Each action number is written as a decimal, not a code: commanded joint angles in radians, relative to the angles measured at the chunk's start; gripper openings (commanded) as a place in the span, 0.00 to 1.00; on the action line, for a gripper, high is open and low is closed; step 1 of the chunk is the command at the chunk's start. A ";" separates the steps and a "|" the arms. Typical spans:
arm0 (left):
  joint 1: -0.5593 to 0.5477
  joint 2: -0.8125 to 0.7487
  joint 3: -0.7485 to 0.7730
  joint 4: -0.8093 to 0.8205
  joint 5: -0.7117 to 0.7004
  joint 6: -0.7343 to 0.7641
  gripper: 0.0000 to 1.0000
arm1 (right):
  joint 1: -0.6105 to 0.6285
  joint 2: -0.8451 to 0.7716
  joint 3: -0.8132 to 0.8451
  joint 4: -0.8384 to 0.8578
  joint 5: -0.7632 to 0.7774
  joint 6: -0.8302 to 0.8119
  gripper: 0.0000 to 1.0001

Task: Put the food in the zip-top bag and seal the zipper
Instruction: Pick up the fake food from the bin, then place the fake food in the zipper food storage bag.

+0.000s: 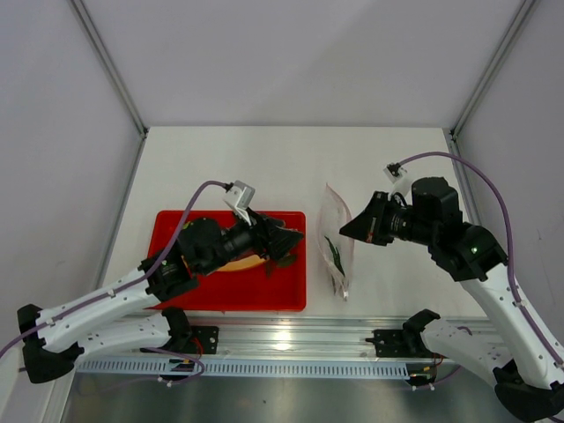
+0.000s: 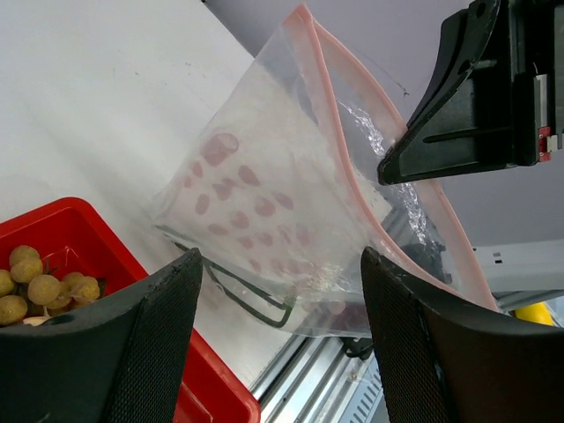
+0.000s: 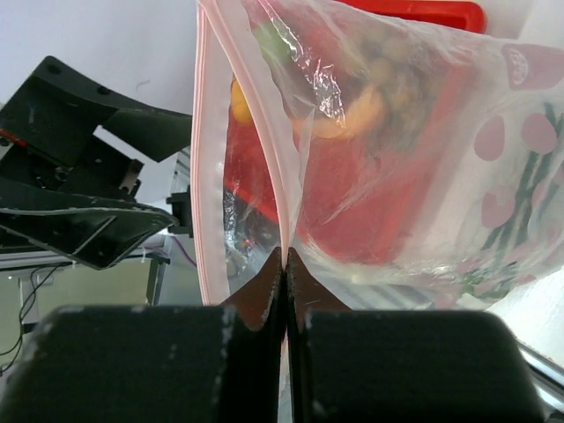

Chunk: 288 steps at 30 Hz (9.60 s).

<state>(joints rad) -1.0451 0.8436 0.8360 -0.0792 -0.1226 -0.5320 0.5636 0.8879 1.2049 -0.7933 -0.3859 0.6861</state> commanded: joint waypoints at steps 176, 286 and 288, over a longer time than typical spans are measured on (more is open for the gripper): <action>-0.026 -0.038 0.256 -0.125 -0.069 -0.174 0.00 | -0.002 0.028 -0.061 0.014 0.168 -0.240 0.00; -0.055 -0.017 0.038 -0.048 -0.359 0.057 0.99 | -0.047 0.066 -0.008 -0.015 0.194 -0.180 0.00; -0.007 -0.031 0.037 -0.147 -0.319 0.012 0.99 | -0.047 0.054 -0.010 -0.026 0.222 -0.188 0.00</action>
<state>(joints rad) -1.1114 0.8169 0.8440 -0.0051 -0.4614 -0.4992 0.5213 0.9741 1.1881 -0.8028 -0.2169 0.5373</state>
